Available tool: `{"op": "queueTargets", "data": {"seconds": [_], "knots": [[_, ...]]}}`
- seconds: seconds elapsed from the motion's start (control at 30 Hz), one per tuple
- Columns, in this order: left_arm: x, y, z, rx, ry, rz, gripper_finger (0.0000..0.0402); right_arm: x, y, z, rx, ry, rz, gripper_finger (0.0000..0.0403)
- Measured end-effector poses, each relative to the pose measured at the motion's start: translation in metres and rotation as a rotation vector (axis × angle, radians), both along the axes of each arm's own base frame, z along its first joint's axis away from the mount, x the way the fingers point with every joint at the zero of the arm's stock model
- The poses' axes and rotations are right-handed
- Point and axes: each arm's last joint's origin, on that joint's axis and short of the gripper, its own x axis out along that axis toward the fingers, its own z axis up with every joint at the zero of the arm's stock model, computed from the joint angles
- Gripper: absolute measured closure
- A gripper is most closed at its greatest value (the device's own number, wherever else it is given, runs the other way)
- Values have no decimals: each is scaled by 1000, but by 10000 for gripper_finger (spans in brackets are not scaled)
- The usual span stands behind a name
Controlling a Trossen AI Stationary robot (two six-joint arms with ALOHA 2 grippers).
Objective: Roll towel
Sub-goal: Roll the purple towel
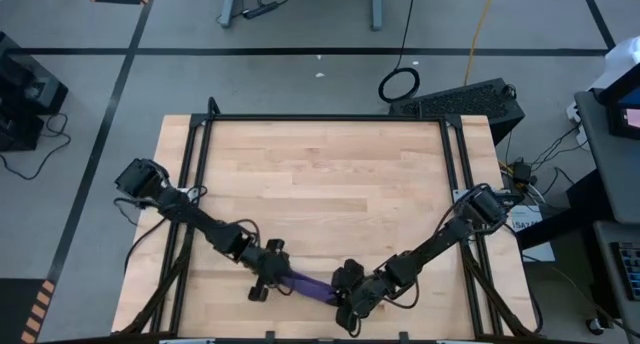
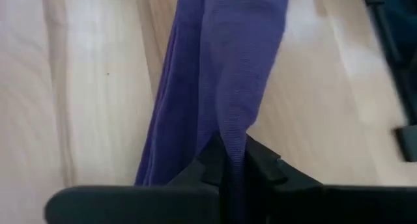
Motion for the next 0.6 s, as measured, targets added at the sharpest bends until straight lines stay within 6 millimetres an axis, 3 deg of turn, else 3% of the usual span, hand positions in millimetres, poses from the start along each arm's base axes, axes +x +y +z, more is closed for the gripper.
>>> {"op": "queueTargets", "data": {"seconds": [0.2, 0.37, 0.6], "knots": [[10, 21, 0, -121, 84, 70, 380, -18, 3, 33, -188, -61, 40, 263], [15, 31, 1, -197, 125, 90, 382, -31, 17, 34, -343, -133, 4, 238], [19, 41, 1, -287, 181, 127, 383, -36, 33, 34, -452, -273, -80, 244]]}}
